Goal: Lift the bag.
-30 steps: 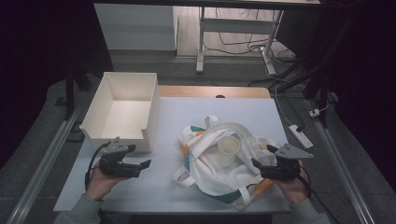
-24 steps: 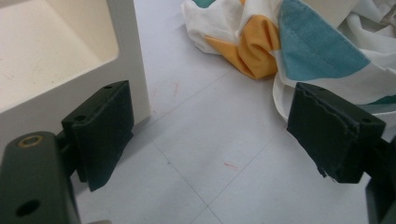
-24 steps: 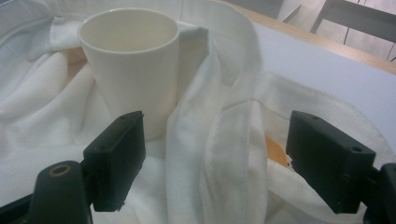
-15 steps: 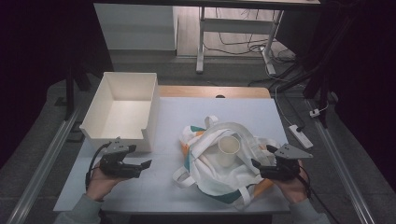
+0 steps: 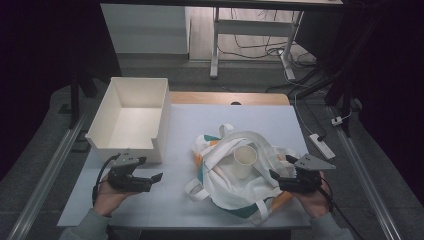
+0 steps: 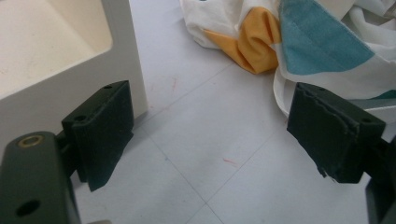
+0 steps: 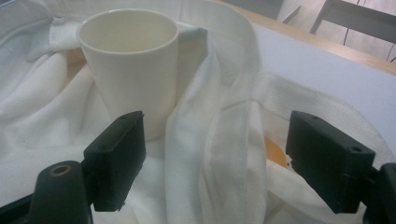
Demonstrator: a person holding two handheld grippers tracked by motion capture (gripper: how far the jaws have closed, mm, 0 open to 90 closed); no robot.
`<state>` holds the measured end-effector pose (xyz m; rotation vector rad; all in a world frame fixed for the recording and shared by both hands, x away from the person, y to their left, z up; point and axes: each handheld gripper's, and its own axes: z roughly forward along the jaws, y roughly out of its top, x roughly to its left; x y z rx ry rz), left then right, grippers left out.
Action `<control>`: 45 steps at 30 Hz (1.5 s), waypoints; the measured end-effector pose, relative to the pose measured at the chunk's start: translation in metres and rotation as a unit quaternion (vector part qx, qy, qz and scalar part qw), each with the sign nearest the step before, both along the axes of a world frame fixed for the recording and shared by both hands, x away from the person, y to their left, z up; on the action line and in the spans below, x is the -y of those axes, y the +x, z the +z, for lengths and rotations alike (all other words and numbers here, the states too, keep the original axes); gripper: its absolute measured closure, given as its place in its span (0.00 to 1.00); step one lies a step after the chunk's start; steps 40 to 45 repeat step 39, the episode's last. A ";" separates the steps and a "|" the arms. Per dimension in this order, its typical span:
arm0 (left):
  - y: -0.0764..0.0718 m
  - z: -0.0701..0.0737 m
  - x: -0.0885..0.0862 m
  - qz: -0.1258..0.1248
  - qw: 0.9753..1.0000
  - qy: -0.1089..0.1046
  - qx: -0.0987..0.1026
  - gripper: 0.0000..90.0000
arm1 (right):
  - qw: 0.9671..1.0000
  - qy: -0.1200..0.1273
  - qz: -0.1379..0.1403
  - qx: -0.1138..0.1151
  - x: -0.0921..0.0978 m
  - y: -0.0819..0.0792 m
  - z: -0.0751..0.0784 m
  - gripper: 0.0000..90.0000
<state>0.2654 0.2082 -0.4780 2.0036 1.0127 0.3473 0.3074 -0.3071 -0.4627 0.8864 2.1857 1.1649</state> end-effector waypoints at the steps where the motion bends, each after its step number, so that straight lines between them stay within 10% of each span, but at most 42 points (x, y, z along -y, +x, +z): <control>1: 0.000 0.000 0.000 0.000 1.000 0.000 0.000 0.17 | 1.000 0.000 0.001 0.001 0.000 0.000 0.000 0.22; 45: -0.002 -0.008 -0.001 0.003 1.000 0.003 -0.003 0.17 | 1.000 0.001 0.002 0.002 -0.001 -0.001 0.000 0.23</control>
